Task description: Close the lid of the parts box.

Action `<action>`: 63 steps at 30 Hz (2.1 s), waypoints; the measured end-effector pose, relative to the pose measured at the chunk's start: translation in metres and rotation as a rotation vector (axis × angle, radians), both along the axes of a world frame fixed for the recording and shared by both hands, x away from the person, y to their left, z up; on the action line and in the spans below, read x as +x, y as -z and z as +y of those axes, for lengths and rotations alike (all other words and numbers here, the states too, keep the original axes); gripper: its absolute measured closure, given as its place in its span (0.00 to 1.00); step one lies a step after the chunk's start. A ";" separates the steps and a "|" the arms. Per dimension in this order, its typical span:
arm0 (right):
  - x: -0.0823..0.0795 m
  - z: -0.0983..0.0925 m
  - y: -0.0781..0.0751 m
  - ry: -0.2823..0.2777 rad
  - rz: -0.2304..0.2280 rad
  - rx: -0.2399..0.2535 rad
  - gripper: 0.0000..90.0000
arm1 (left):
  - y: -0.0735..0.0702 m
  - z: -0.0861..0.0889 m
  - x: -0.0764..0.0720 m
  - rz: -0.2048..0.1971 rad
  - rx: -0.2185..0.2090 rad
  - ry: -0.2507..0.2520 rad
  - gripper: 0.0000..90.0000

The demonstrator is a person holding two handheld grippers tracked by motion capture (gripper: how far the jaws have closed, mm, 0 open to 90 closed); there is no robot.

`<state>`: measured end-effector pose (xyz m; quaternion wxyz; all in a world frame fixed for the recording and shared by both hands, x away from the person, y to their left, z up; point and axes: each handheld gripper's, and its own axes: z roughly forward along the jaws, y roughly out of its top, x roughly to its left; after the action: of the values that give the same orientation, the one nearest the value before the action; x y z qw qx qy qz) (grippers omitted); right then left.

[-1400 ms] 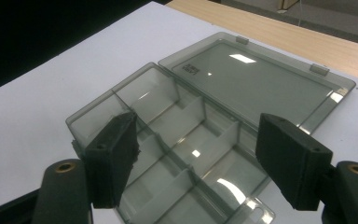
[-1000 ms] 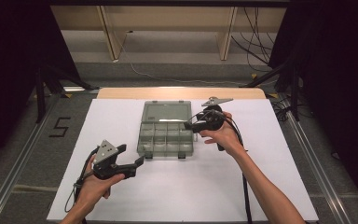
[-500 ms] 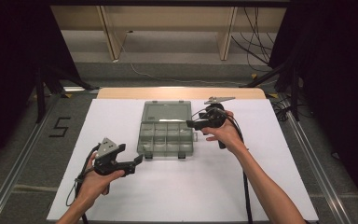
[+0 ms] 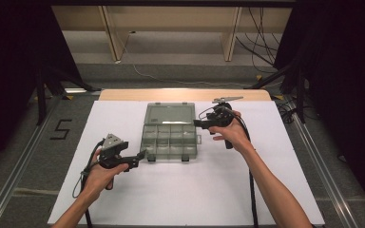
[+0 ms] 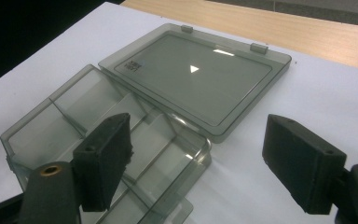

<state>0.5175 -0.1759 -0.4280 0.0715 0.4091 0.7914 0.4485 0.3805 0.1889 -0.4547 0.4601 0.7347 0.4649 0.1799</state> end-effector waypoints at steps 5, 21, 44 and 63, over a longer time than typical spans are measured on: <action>0.000 -0.002 0.000 0.008 0.002 0.007 0.27 | -0.002 0.000 0.009 0.024 -0.018 -0.017 0.32; 0.001 -0.006 0.000 0.012 0.001 -0.001 0.27 | 0.004 -0.006 0.033 0.146 0.083 0.032 0.65; 0.019 0.010 0.007 0.026 0.077 0.016 0.25 | 0.012 -0.011 0.041 0.221 0.165 0.028 0.80; 0.050 0.033 0.013 0.094 0.204 -0.027 0.27 | 0.011 -0.012 0.043 0.240 0.148 0.013 0.80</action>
<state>0.5671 -0.1430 -0.4413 0.0171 0.4882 0.7806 0.3899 0.4232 0.1766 -0.4661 0.3467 0.7858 0.4974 0.1216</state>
